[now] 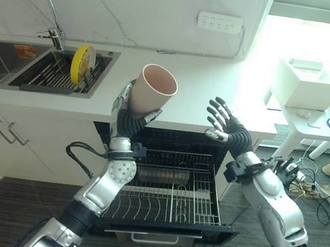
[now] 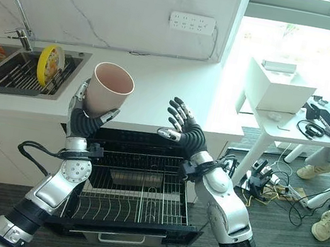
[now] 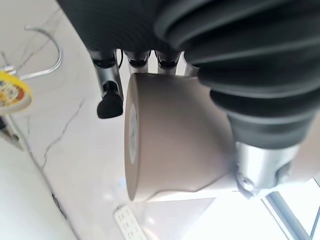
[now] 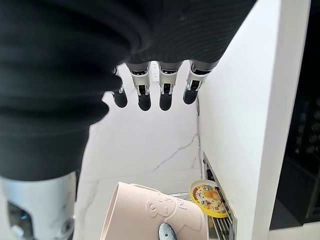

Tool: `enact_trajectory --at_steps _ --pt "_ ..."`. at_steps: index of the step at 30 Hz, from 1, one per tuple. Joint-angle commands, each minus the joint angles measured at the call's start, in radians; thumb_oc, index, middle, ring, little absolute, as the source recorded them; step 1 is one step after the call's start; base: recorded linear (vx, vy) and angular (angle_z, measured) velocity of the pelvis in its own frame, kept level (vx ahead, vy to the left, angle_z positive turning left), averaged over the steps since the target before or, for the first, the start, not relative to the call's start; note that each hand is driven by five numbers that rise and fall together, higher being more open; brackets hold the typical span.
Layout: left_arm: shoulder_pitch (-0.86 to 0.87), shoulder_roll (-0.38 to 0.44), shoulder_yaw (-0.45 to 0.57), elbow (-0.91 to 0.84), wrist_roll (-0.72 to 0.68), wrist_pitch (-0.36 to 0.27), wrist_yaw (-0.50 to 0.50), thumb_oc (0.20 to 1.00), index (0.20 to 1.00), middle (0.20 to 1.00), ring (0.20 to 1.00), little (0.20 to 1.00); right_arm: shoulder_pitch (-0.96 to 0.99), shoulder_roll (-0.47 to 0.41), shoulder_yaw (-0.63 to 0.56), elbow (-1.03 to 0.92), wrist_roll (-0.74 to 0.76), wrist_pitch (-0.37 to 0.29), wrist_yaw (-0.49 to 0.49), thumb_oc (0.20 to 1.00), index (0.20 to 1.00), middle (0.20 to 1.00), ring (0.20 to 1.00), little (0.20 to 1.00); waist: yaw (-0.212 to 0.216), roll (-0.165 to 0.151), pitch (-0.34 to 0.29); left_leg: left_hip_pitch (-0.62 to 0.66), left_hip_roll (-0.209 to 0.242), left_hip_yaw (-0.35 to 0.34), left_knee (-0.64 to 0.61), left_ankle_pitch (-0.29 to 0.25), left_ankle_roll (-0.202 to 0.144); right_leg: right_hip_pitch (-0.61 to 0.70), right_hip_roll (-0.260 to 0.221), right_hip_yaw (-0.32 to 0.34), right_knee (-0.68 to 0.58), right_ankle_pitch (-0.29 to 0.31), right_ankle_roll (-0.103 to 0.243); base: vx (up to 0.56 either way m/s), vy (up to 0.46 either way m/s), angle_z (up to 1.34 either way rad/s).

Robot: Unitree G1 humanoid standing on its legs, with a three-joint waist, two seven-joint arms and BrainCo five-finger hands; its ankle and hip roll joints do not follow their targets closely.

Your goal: Place the dishes in the dishwasher.

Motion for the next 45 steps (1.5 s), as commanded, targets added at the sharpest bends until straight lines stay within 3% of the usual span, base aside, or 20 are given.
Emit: enact_trajectory --at_steps 1,10,22,45 --pt "-0.162 0.036 -0.026 0.024 0.089 -0.004 0.082 0.200 0.200 0.200 0.200 0.200 -0.113 0.050 -0.020 -0.004 0.031 -0.030 -0.037 1.000 1.000 1.000 1.000 1.000 0.004 -0.046 -0.015 -0.006 0.055 0.000 0.004 -0.034 -0.022 0.032 -0.088 -0.058 0.001 -0.070 0.035 0.00 0.000 0.00" --pt "-0.198 0.029 -0.072 0.029 0.150 0.032 0.095 0.200 0.200 0.200 0.200 0.200 -0.176 0.085 0.022 0.016 -0.022 -0.005 -0.060 1.000 1.000 1.000 1.000 1.000 0.014 -0.048 -0.021 -0.008 0.052 -0.012 0.004 -0.037 -0.021 0.033 -0.088 -0.061 0.001 -0.073 0.035 0.00 0.000 0.00" --pt "-0.256 0.004 -0.146 0.034 0.138 0.105 0.017 0.200 0.200 0.200 0.200 0.200 -0.255 0.131 0.048 0.018 -0.070 -0.007 -0.070 1.000 1.000 1.000 1.000 1.000 0.020 -0.048 -0.020 -0.011 0.048 -0.019 0.004 -0.037 -0.018 0.031 -0.089 -0.063 0.001 -0.072 0.037 0.00 0.000 0.00" --pt "-0.310 -0.028 -0.260 0.088 0.218 0.086 0.051 0.200 0.200 0.200 0.200 0.200 -0.388 0.229 0.101 0.059 0.015 -0.034 -0.123 1.000 1.000 1.000 1.000 1.000 0.043 -0.047 -0.025 -0.019 0.041 -0.022 0.004 -0.034 -0.016 0.032 -0.096 -0.082 0.001 -0.070 0.038 0.00 0.002 0.00"
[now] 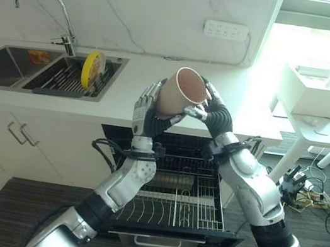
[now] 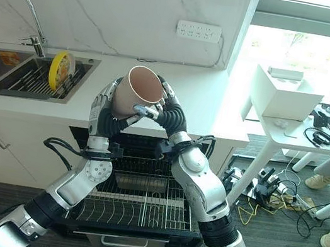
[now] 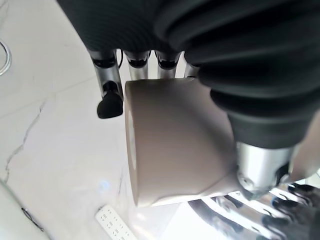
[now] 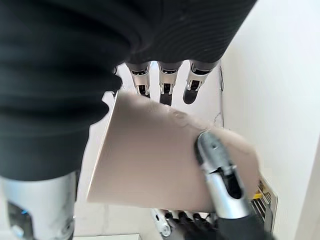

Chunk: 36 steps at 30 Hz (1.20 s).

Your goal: Place the dishes in the dishwasher.

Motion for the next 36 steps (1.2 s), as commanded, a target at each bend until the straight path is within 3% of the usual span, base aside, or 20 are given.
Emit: enact_trajectory --at_steps 1,12,22,32,33,34,36 --pt "-0.196 0.016 -0.080 0.067 0.091 -0.037 0.019 0.200 0.200 0.200 0.200 0.200 -0.173 0.081 0.014 -0.014 0.033 -0.075 0.004 1.000 1.000 1.000 1.000 1.000 0.016 -0.060 0.010 -0.015 0.044 0.000 0.004 -0.035 -0.016 0.027 -0.094 -0.063 0.001 -0.069 0.037 0.00 0.000 0.00" --pt "-0.222 -0.002 -0.109 0.081 0.091 -0.042 0.031 0.200 0.200 0.200 0.200 0.200 -0.213 0.105 0.030 0.023 -0.019 -0.086 -0.022 1.000 1.000 1.000 1.000 1.000 0.023 -0.062 0.007 -0.020 0.044 0.001 0.004 -0.032 -0.016 0.026 -0.098 -0.072 0.001 -0.068 0.038 0.00 0.004 0.01" --pt "-0.244 0.008 -0.097 0.038 0.042 -0.005 0.005 0.200 0.200 0.200 0.200 0.200 -0.227 0.073 0.044 0.021 -0.247 -0.097 -0.049 1.000 1.000 1.000 1.000 1.000 0.019 -0.058 0.014 -0.017 0.043 0.000 0.004 -0.031 -0.016 0.027 -0.094 -0.070 0.001 -0.066 0.037 0.00 0.004 0.01" --pt "-0.248 0.007 -0.085 0.022 0.051 -0.001 -0.006 0.200 0.200 0.200 0.200 0.200 -0.238 0.057 0.059 0.009 -0.294 -0.076 -0.043 1.000 1.000 1.000 1.000 1.000 0.017 -0.058 0.014 -0.016 0.039 0.000 0.004 -0.033 -0.014 0.025 -0.091 -0.061 0.001 -0.068 0.035 0.00 0.000 0.00" --pt "-0.249 0.007 -0.087 0.023 0.052 -0.003 -0.005 0.200 0.200 0.200 0.200 0.200 -0.240 0.057 0.060 0.010 -0.298 -0.076 -0.038 0.423 0.423 0.423 0.423 0.423 0.017 -0.058 0.014 -0.016 0.039 0.000 0.004 -0.033 -0.014 0.025 -0.091 -0.061 0.001 -0.067 0.035 0.00 0.000 0.00" --pt "-0.250 0.008 -0.088 0.021 0.055 -0.004 -0.005 0.200 0.200 0.200 0.200 0.200 -0.241 0.056 0.061 0.009 -0.308 -0.073 -0.032 0.200 0.200 0.200 0.200 0.200 0.017 -0.058 0.014 -0.016 0.039 0.000 0.004 -0.033 -0.014 0.025 -0.091 -0.061 0.001 -0.067 0.035 0.00 0.000 0.00" --pt "-0.249 0.006 -0.088 0.018 0.061 -0.009 -0.012 0.200 0.200 0.200 0.200 0.200 -0.242 0.057 0.063 0.011 -0.325 -0.080 -0.031 0.200 0.200 0.200 0.200 0.200 0.018 -0.059 0.014 -0.017 0.038 0.000 0.004 -0.033 -0.014 0.025 -0.091 -0.060 0.001 -0.067 0.035 0.00 0.000 0.00"
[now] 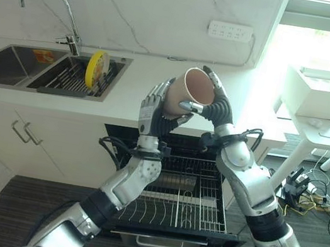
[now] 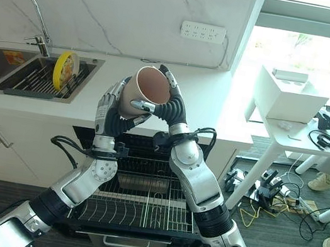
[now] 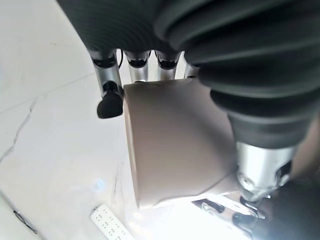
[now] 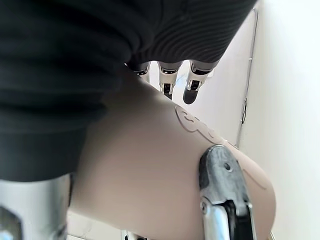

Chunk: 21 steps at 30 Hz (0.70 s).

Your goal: Place the dishes in the dishwasher.

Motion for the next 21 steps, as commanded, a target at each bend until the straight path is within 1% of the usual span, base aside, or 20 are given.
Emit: enact_trajectory --at_steps 1,7,9,12,14,15,16,21 --pt "-0.207 0.018 -0.061 0.011 0.041 -0.038 -0.014 0.200 0.200 0.200 0.200 0.200 -0.186 0.050 0.029 -0.031 -0.042 -0.058 0.027 0.200 0.200 0.200 0.200 0.200 0.016 -0.056 0.018 -0.006 0.051 0.004 0.004 -0.034 -0.015 0.028 -0.076 -0.053 0.001 -0.068 0.029 0.00 0.000 0.00" --pt "-0.208 0.018 -0.069 0.004 0.038 -0.037 -0.004 0.200 0.200 0.200 0.200 0.200 -0.194 0.039 0.029 -0.036 -0.068 -0.047 0.023 0.200 0.200 0.200 0.200 0.200 0.014 -0.059 0.018 -0.004 0.051 0.008 0.004 -0.034 -0.015 0.028 -0.075 -0.050 0.001 -0.067 0.029 -0.01 0.000 -0.01" --pt "-0.211 0.018 -0.065 0.000 0.026 -0.057 0.003 0.200 0.200 0.200 0.200 0.200 -0.198 0.036 0.029 -0.038 -0.078 -0.060 0.027 0.200 0.200 0.200 0.200 0.200 0.015 -0.060 0.020 -0.005 0.050 0.008 0.004 -0.034 -0.015 0.028 -0.075 -0.051 0.001 -0.066 0.030 -0.05 -0.005 -0.01" --pt "-0.210 0.018 -0.064 -0.007 0.003 -0.075 -0.015 0.200 0.200 0.200 0.200 0.200 -0.204 0.034 0.031 -0.047 -0.089 -0.063 0.017 0.200 0.200 0.200 0.200 0.200 0.016 -0.060 0.021 -0.005 0.050 0.008 0.004 -0.034 -0.015 0.027 -0.074 -0.052 0.001 -0.066 0.030 -0.02 -0.003 0.00" --pt "-0.210 0.015 -0.066 -0.008 -0.011 -0.074 -0.036 0.200 0.200 0.200 0.200 0.200 -0.204 0.036 0.031 -0.049 -0.098 -0.066 0.015 0.200 0.200 0.200 0.200 0.200 0.016 -0.060 0.021 -0.005 0.050 0.008 0.004 -0.034 -0.015 0.027 -0.075 -0.053 0.001 -0.065 0.030 -0.02 0.000 0.00" --pt "-0.209 0.015 -0.068 -0.007 -0.026 -0.077 -0.053 0.244 0.244 0.244 0.244 0.244 -0.205 0.034 0.028 -0.054 -0.101 -0.064 0.014 0.200 0.200 0.200 0.200 0.200 0.015 -0.060 0.021 -0.005 0.050 0.009 0.004 -0.034 -0.015 0.027 -0.075 -0.053 0.001 -0.064 0.030 0.00 0.000 0.00" --pt "-0.206 0.014 -0.068 -0.009 -0.046 -0.070 -0.071 1.000 1.000 1.000 1.000 1.000 -0.204 0.032 0.024 -0.058 -0.102 -0.062 0.015 0.200 0.200 0.200 0.200 0.200 0.014 -0.059 0.020 -0.005 0.050 0.010 0.004 -0.033 -0.015 0.027 -0.075 -0.053 0.001 -0.064 0.030 0.00 0.000 0.00" --pt "-0.188 0.019 -0.059 -0.005 -0.084 -0.039 -0.069 1.000 1.000 1.000 1.000 1.000 -0.201 0.022 0.012 -0.071 -0.102 -0.050 0.005 0.200 0.200 0.200 0.200 0.200 0.014 -0.057 0.021 -0.005 0.049 0.008 0.004 -0.033 -0.014 0.027 -0.073 -0.049 0.001 -0.065 0.030 0.00 0.000 0.00"
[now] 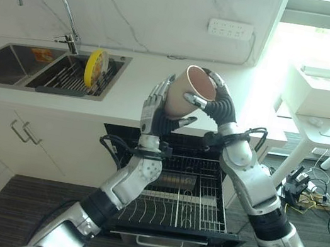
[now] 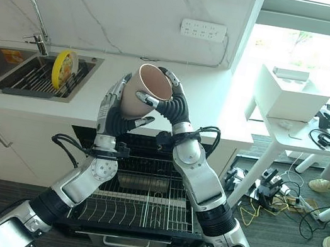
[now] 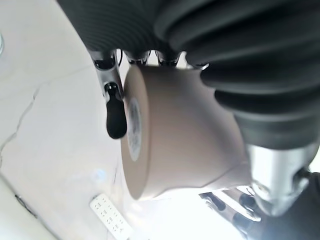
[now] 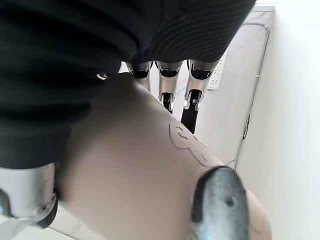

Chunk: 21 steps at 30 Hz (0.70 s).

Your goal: Place the dishes in the dishwasher.

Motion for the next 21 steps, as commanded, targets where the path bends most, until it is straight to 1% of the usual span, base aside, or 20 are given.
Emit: enact_trajectory --at_steps 1,4,12,21 --pt "-0.177 0.021 -0.052 0.006 -0.034 -0.010 -0.024 1.000 1.000 1.000 1.000 1.000 -0.190 0.050 0.005 -0.075 -0.016 -0.052 0.002 0.200 0.200 0.200 0.200 0.200 0.013 -0.057 0.019 0.002 0.049 0.008 0.004 -0.032 -0.015 0.035 -0.073 -0.048 0.001 -0.063 0.028 0.00 0.000 0.00" --pt "-0.155 0.026 -0.030 0.011 -0.073 0.014 -0.022 1.000 1.000 1.000 1.000 1.000 -0.177 0.035 -0.019 -0.091 -0.010 -0.041 -0.012 0.200 0.200 0.200 0.200 0.200 0.015 -0.056 0.020 0.003 0.047 0.007 0.004 -0.031 -0.014 0.037 -0.071 -0.049 0.001 -0.062 0.026 -0.01 -0.006 0.02" --pt "-0.105 0.048 0.023 0.012 -0.144 0.043 -0.022 1.000 1.000 1.000 1.000 1.000 -0.141 -0.001 -0.060 -0.103 -0.016 -0.034 -0.031 0.200 0.200 0.200 0.200 0.200 0.019 -0.053 0.024 0.004 0.044 0.002 0.004 -0.032 -0.013 0.039 -0.069 -0.050 0.001 -0.062 0.024 0.00 -0.003 0.02" --pt "-0.039 0.076 0.101 0.002 -0.198 0.025 -0.020 1.000 1.000 1.000 1.000 1.000 -0.099 -0.045 -0.111 -0.112 -0.036 -0.037 -0.041 0.200 0.200 0.200 0.200 0.200 0.026 -0.051 0.027 0.006 0.041 -0.004 0.004 -0.034 -0.013 0.042 -0.069 -0.052 0.001 -0.060 0.022 0.00 -0.001 0.06"
